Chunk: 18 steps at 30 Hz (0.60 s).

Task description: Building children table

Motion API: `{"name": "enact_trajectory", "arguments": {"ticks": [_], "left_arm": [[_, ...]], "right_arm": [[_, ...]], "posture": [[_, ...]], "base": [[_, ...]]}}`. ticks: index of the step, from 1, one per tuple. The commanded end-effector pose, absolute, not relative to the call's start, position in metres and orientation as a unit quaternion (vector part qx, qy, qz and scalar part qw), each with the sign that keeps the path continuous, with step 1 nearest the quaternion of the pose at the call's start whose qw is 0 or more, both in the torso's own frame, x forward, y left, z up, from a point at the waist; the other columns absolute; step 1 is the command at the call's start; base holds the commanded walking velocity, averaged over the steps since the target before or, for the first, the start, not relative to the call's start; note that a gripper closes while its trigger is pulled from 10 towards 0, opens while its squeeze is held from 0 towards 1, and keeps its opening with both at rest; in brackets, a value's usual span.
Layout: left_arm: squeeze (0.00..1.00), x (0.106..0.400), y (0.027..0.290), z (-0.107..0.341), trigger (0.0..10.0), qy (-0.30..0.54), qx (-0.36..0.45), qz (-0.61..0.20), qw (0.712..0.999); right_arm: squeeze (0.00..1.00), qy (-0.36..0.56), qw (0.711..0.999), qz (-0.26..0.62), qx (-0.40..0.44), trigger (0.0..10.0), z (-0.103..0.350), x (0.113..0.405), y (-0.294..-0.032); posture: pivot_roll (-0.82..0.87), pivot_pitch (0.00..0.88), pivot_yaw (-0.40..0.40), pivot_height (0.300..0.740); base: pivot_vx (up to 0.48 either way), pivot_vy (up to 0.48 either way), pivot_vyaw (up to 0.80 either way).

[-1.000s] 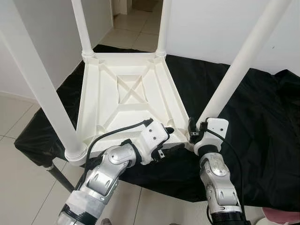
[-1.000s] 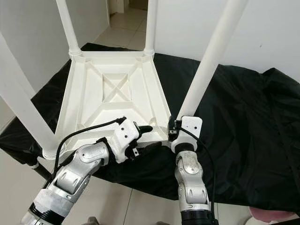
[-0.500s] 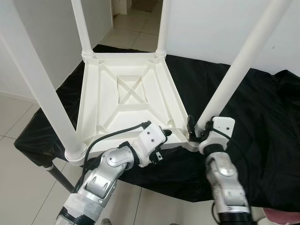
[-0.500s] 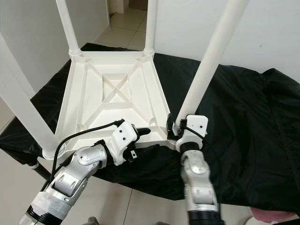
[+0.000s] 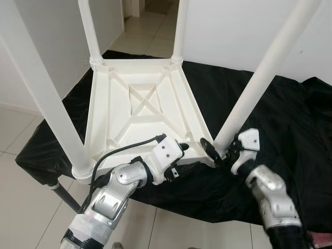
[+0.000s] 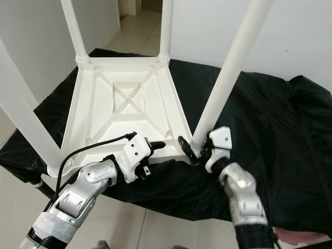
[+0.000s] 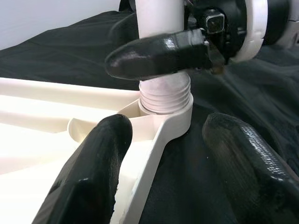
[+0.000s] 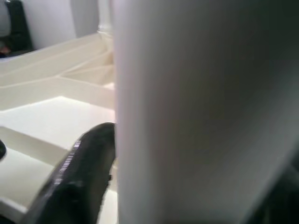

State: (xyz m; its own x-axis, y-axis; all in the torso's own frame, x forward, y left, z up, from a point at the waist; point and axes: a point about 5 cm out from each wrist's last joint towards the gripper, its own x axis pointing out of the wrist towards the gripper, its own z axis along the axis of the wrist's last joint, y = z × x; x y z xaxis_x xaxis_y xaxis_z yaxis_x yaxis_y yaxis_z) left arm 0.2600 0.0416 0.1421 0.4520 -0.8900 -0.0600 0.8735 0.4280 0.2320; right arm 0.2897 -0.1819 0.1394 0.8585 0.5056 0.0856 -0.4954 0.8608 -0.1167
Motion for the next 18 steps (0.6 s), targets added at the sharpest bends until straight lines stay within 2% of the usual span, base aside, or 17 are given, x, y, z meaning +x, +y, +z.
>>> {"name": "enact_trajectory", "arguments": {"ticks": [1,2,9,10,12,13,18], "left_arm": [[0.00,0.260,0.040,0.142,10.0,-0.038,0.124,-0.523,0.842],[0.00,0.261,0.040,0.142,10.0,-0.039,0.127,-0.523,0.842],[0.00,0.262,0.040,0.143,10.0,-0.040,0.129,-0.522,0.842],[0.00,0.261,0.040,0.142,10.0,-0.040,0.129,-0.521,0.843],[0.00,0.261,0.040,0.142,10.0,-0.040,0.130,-0.521,0.843],[0.00,0.261,0.040,0.141,10.0,-0.040,0.130,-0.520,0.843],[0.00,0.261,0.039,0.141,10.0,-0.041,0.130,-0.519,0.844]], "right_arm": [[0.00,-0.041,0.960,0.272,-0.048,2.5,0.131,0.290,-0.183],[0.00,-0.032,0.959,0.278,-0.051,0.0,0.128,0.293,-0.185],[0.00,-0.028,0.958,0.281,-0.053,0.0,0.124,0.294,-0.187],[0.00,-0.021,0.960,0.277,-0.038,9.5,0.123,0.293,-0.188],[0.00,-0.017,0.961,0.274,-0.027,9.5,0.121,0.292,-0.189],[0.00,-0.018,0.962,0.272,-0.024,10.0,0.121,0.289,-0.189],[0.00,-0.028,0.965,0.258,-0.024,10.0,0.121,0.285,-0.188]], "posture": [[-0.04,0.000,-0.041,0.740],[-0.04,0.000,-0.043,0.740],[-0.03,0.000,-0.049,0.740],[-0.03,0.000,-0.054,0.740],[-0.03,0.000,-0.054,0.740],[-0.03,0.000,-0.056,0.740],[-0.03,0.000,-0.057,0.740]], "base": [[0.000,0.000,0.00],[0.000,0.000,0.00],[0.000,0.000,0.00],[0.000,0.000,0.00],[0.000,0.000,0.00],[0.000,0.000,0.00],[0.000,0.000,0.00]]}}
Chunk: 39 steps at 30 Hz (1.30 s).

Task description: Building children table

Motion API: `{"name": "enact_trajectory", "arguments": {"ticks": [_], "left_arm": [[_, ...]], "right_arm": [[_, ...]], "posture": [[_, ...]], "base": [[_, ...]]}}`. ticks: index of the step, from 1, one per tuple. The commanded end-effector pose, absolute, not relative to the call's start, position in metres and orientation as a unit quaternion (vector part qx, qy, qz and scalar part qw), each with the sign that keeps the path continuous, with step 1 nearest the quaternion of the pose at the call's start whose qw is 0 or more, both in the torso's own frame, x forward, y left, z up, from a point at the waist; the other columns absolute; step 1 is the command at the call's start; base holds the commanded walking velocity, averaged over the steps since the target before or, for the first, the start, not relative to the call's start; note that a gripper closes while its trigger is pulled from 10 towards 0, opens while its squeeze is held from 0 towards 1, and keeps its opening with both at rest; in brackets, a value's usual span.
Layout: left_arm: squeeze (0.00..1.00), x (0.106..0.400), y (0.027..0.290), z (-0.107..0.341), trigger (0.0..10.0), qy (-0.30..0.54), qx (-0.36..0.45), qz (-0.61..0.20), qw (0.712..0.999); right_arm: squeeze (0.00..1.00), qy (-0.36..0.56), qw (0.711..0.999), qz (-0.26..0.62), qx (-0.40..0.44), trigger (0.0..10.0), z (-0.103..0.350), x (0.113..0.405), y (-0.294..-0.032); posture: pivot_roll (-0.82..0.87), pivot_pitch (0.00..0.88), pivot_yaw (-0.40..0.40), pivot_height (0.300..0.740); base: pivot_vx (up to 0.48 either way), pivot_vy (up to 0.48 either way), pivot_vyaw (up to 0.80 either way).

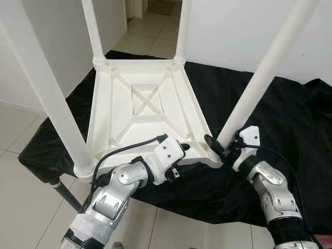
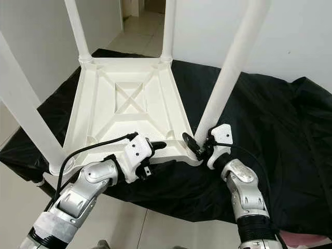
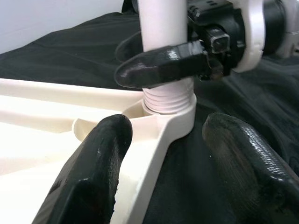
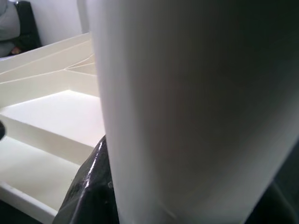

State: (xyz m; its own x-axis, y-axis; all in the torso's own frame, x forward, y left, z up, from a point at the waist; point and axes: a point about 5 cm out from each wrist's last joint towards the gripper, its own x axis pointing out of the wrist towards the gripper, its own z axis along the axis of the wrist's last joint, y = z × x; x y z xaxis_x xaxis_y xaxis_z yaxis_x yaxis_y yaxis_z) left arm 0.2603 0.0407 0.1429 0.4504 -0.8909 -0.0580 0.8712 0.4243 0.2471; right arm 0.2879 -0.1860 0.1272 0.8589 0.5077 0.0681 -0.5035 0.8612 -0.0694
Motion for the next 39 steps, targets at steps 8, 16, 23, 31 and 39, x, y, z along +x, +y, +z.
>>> {"name": "enact_trajectory", "arguments": {"ticks": [8,16,23,31,39], "left_arm": [[0.00,0.261,0.040,0.140,10.0,-0.041,0.130,-0.515,0.846],[0.00,0.263,0.042,0.142,10.0,-0.046,0.119,-0.506,0.853],[0.00,0.264,0.043,0.141,10.0,-0.033,0.099,-0.495,0.863],[0.00,0.266,0.042,0.141,10.0,-0.040,0.110,-0.486,0.866],[0.00,0.268,0.043,0.141,10.0,-0.041,0.117,-0.481,0.868]], "right_arm": [[0.00,-0.033,0.982,0.186,-0.006,10.0,0.115,0.280,-0.179],[0.00,-0.033,0.999,0.029,-0.019,10.0,0.112,0.272,-0.171],[0.00,-0.039,0.998,-0.052,0.023,10.0,0.109,0.260,-0.155],[0.00,-0.042,0.997,-0.062,0.031,10.0,0.112,0.261,-0.151],[1.00,-0.057,0.997,-0.051,0.028,10.0,0.112,0.259,-0.163]], "posture": [[-0.04,0.000,-0.068,0.740],[-0.04,0.000,-0.078,0.740],[-0.04,0.000,-0.082,0.740],[-0.04,0.000,-0.079,0.740],[-0.04,0.000,-0.065,0.740]], "base": [[0.000,0.000,0.00],[0.000,0.000,0.00],[0.000,0.000,0.00],[0.000,0.000,0.00],[0.000,0.000,0.00]]}}
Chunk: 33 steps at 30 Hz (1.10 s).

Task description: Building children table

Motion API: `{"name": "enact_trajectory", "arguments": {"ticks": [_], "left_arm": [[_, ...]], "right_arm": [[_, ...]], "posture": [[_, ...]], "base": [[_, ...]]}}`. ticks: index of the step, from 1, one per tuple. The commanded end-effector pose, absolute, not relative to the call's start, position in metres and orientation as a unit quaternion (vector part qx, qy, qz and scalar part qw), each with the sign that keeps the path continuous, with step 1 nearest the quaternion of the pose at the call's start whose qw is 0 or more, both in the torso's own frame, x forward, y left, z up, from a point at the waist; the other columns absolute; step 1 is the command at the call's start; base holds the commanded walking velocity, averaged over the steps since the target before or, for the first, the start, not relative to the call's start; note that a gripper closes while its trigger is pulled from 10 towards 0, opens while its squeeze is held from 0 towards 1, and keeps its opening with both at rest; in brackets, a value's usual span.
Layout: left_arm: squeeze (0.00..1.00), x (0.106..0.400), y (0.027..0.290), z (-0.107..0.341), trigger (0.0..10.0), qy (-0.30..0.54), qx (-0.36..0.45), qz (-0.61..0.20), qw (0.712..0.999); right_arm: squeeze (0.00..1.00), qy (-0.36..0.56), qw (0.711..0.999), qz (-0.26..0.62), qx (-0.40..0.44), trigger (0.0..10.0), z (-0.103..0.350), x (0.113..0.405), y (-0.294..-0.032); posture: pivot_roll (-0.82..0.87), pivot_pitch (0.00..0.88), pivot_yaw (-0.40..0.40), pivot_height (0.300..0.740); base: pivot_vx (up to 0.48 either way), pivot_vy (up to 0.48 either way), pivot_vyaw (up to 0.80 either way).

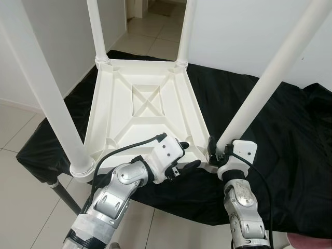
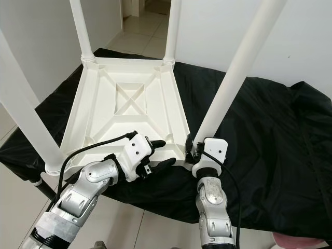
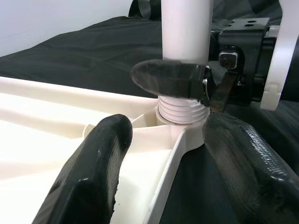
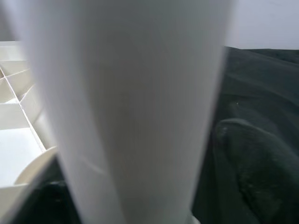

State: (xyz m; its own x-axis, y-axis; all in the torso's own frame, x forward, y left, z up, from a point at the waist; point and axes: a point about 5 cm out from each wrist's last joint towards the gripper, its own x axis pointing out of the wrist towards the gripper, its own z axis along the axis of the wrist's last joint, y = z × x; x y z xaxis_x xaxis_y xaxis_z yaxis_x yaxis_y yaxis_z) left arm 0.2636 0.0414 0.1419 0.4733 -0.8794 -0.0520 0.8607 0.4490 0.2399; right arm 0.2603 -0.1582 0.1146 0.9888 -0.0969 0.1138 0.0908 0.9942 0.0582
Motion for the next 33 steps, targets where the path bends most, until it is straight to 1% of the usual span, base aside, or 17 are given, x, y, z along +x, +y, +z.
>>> {"name": "enact_trajectory", "arguments": {"ticks": [1,3,4,5,6,8,9,10,11,12,14,18,21,22,23,24,33], "left_arm": [[0.00,0.269,0.043,0.142,10.0,-0.041,0.117,-0.481,0.868],[0.00,0.269,0.043,0.142,10.0,-0.041,0.119,-0.481,0.868],[0.00,0.270,0.043,0.142,10.0,-0.044,0.127,-0.476,0.869],[0.00,0.271,0.044,0.142,10.0,-0.045,0.131,-0.474,0.869],[0.00,0.271,0.044,0.142,10.0,-0.045,0.131,-0.474,0.869],[0.00,0.271,0.044,0.141,10.0,-0.044,0.137,-0.473,0.869],[0.00,0.271,0.044,0.141,10.0,-0.044,0.137,-0.473,0.869],[0.00,0.271,0.045,0.139,10.0,-0.036,0.135,-0.476,0.868],[0.00,0.271,0.045,0.139,10.0,-0.036,0.135,-0.476,0.868],[0.00,0.273,0.046,0.139,10.0,-0.032,0.132,-0.476,0.869],[0.00,0.273,0.046,0.139,10.0,-0.032,0.131,-0.476,0.869],[0.00,0.276,0.049,0.143,10.0,-0.038,0.140,-0.474,0.869],[0.00,0.277,0.050,0.144,10.0,-0.038,0.141,-0.472,0.869],[0.00,0.277,0.050,0.144,10.0,-0.039,0.141,-0.472,0.869],[0.00,0.277,0.050,0.144,10.0,-0.039,0.141,-0.472,0.869],[0.00,0.275,0.050,0.144,10.0,-0.039,0.140,-0.472,0.870],[0.00,0.275,0.051,0.144,10.0,-0.041,0.141,-0.466,0.873]], "right_arm": [[1.00,-0.061,0.997,-0.045,0.025,10.0,0.112,0.259,-0.167],[1.00,-0.066,0.997,-0.037,0.020,10.0,0.113,0.259,-0.171],[0.09,-0.075,0.997,-0.022,0.023,10.0,0.116,0.259,-0.179],[0.00,-0.085,0.996,0.004,0.027,10.0,0.119,0.260,-0.183],[0.00,-0.085,0.996,0.004,0.027,10.0,0.119,0.260,-0.183],[0.00,-0.091,0.993,0.065,0.029,10.0,0.123,0.260,-0.187],[0.00,-0.091,0.993,0.065,0.029,10.0,0.123,0.260,-0.187],[0.00,-0.089,0.987,0.137,0.011,10.0,0.125,0.260,-0.185],[0.00,-0.089,0.987,0.137,0.011,10.0,0.125,0.260,-0.185],[0.00,-0.085,0.982,0.167,0.004,10.0,0.126,0.261,-0.184],[0.00,-0.084,0.982,0.170,0.004,10.0,0.126,0.261,-0.184],[0.00,-0.069,0.971,0.226,-0.031,10.0,0.126,0.271,-0.183],[0.00,-0.067,0.969,0.234,-0.041,10.0,0.126,0.274,-0.184],[0.00,-0.064,0.967,0.243,-0.049,2.6,0.125,0.276,-0.184],[0.00,-0.064,0.967,0.243,-0.049,2.6,0.125,0.276,-0.184],[0.00,-0.054,0.963,0.258,-0.052,0.0,0.121,0.277,-0.188],[0.00,-0.038,0.962,0.267,-0.037,0.0,0.116,0.275,-0.193]], "posture": [[-0.04,0.000,-0.065,0.740],[-0.05,0.000,-0.061,0.740],[-0.05,0.000,-0.060,0.740],[-0.05,0.000,-0.057,0.740],[-0.05,0.000,-0.057,0.740],[-0.05,0.000,-0.052,0.740],[-0.05,0.000,-0.052,0.740],[-0.06,0.000,-0.049,0.740],[-0.06,0.000,-0.049,0.740],[-0.06,0.000,-0.049,0.740],[-0.06,0.000,-0.049,0.740],[-0.05,0.000,-0.051,0.740],[-0.04,0.000,-0.052,0.740],[-0.03,0.000,-0.055,0.740],[-0.03,0.000,-0.055,0.740],[-0.02,0.000,-0.060,0.740],[-0.02,0.000,-0.063,0.740]], "base": [[0.000,0.000,0.00],[0.000,0.000,0.00],[0.000,0.000,0.00],[0.000,0.000,0.00],[0.000,0.000,0.00],[0.000,0.000,0.00],[0.000,0.000,0.00],[0.000,0.000,0.00],[0.000,0.000,0.00],[0.000,0.000,0.00],[0.000,0.000,0.00],[0.000,0.000,0.00],[0.000,0.000,0.00],[0.000,0.000,0.00],[0.000,0.000,0.00],[0.000,0.000,0.00],[0.000,0.000,0.00]]}}
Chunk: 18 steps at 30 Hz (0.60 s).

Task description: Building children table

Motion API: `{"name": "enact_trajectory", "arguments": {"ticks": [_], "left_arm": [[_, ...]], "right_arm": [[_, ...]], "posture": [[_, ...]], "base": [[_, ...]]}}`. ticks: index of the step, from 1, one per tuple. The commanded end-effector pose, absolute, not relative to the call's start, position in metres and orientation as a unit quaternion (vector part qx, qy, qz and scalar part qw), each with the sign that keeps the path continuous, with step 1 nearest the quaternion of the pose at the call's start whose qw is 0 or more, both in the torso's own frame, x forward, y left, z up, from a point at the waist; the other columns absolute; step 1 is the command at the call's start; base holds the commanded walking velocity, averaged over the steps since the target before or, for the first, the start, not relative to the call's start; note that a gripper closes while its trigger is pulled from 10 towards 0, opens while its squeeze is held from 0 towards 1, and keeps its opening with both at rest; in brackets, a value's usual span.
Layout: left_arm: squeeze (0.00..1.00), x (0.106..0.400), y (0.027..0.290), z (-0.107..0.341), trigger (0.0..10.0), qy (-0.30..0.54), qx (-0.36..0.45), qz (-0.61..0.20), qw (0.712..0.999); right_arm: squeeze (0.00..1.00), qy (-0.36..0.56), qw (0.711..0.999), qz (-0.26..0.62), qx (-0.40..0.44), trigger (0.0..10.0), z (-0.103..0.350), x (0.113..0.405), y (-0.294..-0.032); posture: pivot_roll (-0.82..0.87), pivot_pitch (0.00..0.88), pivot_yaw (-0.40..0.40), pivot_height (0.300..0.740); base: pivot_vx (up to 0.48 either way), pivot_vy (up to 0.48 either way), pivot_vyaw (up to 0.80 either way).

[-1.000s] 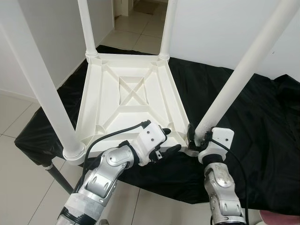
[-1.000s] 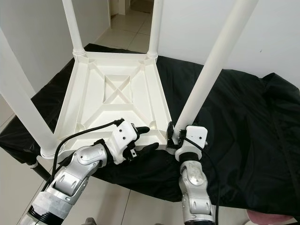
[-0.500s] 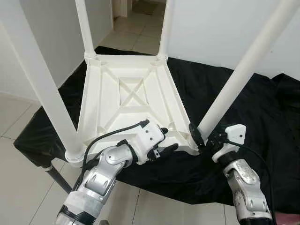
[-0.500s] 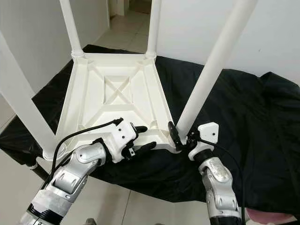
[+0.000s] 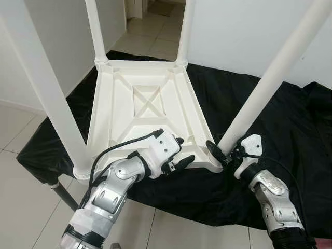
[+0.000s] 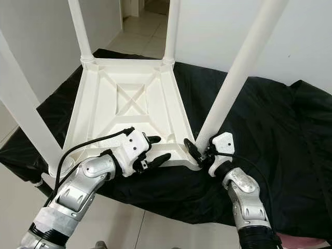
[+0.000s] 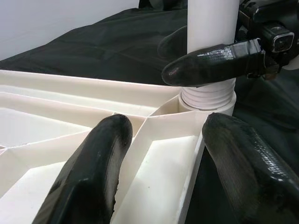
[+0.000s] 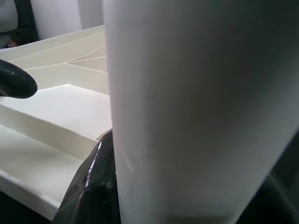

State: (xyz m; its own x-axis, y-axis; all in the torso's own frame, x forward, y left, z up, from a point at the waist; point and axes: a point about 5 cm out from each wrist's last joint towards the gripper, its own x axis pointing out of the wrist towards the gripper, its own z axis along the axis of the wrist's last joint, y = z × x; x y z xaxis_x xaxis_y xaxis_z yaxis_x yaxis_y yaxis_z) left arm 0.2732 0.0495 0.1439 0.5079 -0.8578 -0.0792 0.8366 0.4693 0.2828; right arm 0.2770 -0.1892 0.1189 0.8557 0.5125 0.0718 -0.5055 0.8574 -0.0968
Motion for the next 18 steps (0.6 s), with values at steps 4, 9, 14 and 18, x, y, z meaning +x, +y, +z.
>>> {"name": "enact_trajectory", "arguments": {"ticks": [4,9,14,18], "left_arm": [[0.00,0.272,0.048,0.144,10.0,-0.040,0.138,-0.472,0.870],[0.00,0.271,0.046,0.145,10.0,-0.039,0.131,-0.472,0.871],[0.00,0.270,0.045,0.146,10.0,-0.038,0.128,-0.472,0.872],[0.00,0.270,0.044,0.145,10.0,-0.036,0.126,-0.473,0.871]], "right_arm": [[0.00,-0.041,0.965,0.257,-0.018,10.0,0.118,0.273,-0.192],[0.00,-0.054,0.970,0.235,0.004,10.0,0.123,0.273,-0.185],[0.00,-0.046,0.977,0.207,-0.015,10.0,0.123,0.276,-0.180],[0.00,-0.041,0.987,0.155,-0.012,10.0,0.117,0.277,-0.173]], "posture": [[-0.03,0.000,-0.061,0.740],[-0.03,0.000,-0.061,0.740],[-0.03,0.000,-0.061,0.740],[-0.03,0.000,-0.062,0.740]], "base": [[0.000,0.000,0.00],[0.000,0.000,0.00],[0.000,0.000,0.00],[0.000,0.000,0.00]]}}
